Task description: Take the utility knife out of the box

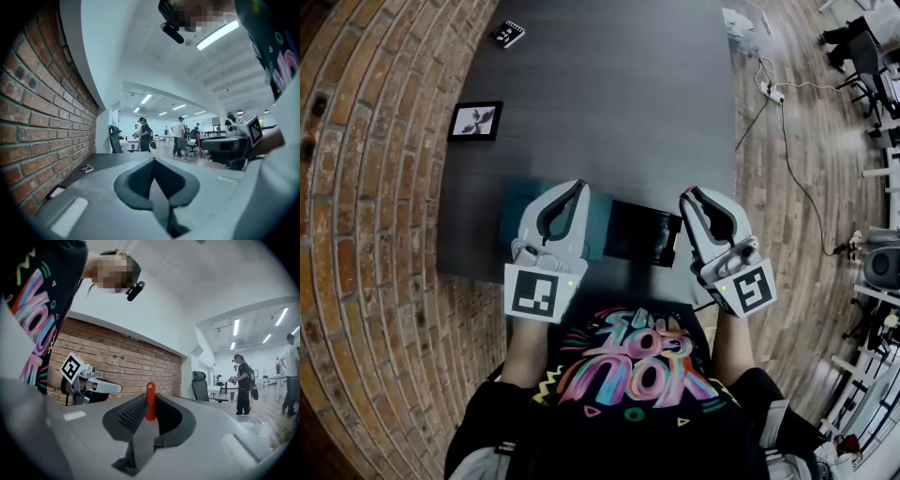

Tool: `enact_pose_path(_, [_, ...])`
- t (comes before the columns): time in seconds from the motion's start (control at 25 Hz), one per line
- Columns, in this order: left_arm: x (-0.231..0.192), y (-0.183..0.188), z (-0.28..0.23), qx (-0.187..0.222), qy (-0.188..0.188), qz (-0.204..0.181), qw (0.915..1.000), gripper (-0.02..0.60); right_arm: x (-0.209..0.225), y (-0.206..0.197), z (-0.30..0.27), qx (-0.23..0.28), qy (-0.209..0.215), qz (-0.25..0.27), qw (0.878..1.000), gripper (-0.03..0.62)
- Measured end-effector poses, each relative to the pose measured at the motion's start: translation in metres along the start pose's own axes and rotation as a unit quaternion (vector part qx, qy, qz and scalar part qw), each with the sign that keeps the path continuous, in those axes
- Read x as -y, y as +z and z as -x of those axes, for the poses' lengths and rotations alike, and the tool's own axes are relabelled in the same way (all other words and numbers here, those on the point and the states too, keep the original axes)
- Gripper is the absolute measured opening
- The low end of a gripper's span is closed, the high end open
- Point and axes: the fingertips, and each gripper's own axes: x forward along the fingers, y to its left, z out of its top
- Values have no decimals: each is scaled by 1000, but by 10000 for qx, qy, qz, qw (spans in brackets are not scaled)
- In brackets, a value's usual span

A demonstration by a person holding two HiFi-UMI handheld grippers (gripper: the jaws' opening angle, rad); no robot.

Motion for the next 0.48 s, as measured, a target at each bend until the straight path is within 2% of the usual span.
enact_pose_path(0.48, [7, 1, -1, -38, -8, -47, 10000, 2, 8, -3, 6, 122, -32, -347, 9993, 54])
